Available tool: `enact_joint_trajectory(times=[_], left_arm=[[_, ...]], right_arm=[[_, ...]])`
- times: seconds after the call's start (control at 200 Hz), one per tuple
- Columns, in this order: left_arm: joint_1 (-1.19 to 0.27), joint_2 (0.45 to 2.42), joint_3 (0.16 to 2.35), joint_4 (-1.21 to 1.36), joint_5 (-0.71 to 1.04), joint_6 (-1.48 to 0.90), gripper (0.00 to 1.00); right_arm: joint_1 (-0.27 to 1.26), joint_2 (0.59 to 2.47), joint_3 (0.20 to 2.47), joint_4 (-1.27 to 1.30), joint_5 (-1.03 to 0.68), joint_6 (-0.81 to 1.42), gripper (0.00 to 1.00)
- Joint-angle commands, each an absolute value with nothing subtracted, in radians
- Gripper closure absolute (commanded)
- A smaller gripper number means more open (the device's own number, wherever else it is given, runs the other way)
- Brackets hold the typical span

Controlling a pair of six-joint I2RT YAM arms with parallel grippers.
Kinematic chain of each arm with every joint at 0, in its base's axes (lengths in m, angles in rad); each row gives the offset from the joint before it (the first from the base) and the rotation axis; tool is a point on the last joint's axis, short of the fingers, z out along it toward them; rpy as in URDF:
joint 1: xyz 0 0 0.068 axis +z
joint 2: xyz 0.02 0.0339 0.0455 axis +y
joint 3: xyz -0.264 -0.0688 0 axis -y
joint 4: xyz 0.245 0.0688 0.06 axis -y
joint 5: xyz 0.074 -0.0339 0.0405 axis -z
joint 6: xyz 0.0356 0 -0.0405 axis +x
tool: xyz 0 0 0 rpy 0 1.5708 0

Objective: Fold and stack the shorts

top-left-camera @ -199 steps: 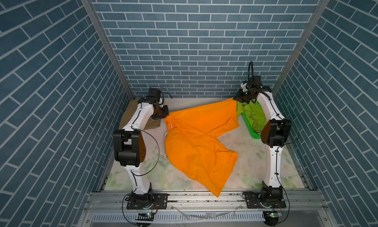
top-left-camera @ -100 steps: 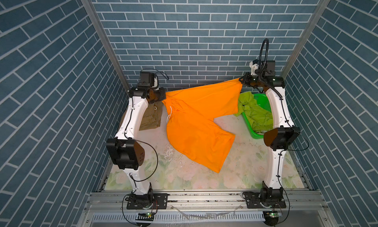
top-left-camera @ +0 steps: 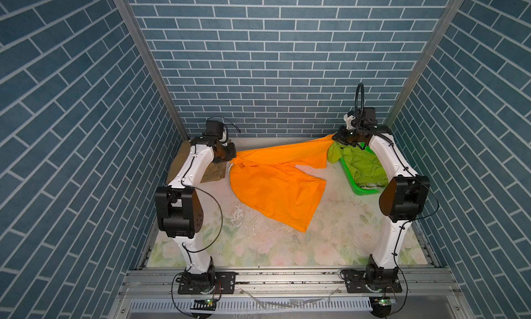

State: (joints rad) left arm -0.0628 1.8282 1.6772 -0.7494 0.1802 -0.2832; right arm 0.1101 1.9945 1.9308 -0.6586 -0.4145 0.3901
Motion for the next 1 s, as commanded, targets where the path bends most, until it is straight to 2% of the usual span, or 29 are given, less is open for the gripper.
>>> enact_joint_trajectory(times=[0.0,0.125,0.26,0.405,0.535,0.67,0.805,0.995], left_arm=[[-0.013,1.824,1.712,-0.784,0.049,-0.279,1.00],[-0.002,1.878,1.812,-0.844,0.067,-0.264,1.00],[0.001,1.882,1.847,-0.869,0.045,-0.253,1.00],[0.020,1.863,1.782,-0.857,-0.003,-0.256,1.00],[0.053,1.821,1.618,-0.772,-0.066,-0.289,0.98],[0.072,1.775,1.425,-0.647,-0.071,-0.343,1.00],[0.072,1.737,1.257,-0.540,-0.037,-0.386,1.00],[0.066,1.671,1.131,-0.478,0.027,-0.416,1.00]], right_arm=[[0.065,1.885,1.881,-0.547,-0.340,0.409,1.00],[0.072,1.840,1.832,-0.540,-0.366,0.426,1.00],[0.120,1.704,1.694,-0.506,-0.368,0.429,1.00],[0.222,1.487,1.380,-0.420,-0.322,0.443,1.00],[0.355,1.369,1.077,-0.323,-0.317,0.500,1.00],[0.498,1.360,0.823,-0.205,-0.292,0.583,1.00],[0.557,1.404,0.641,-0.075,-0.306,0.670,1.00],[0.530,1.463,0.618,-0.124,-0.250,0.604,1.00]])
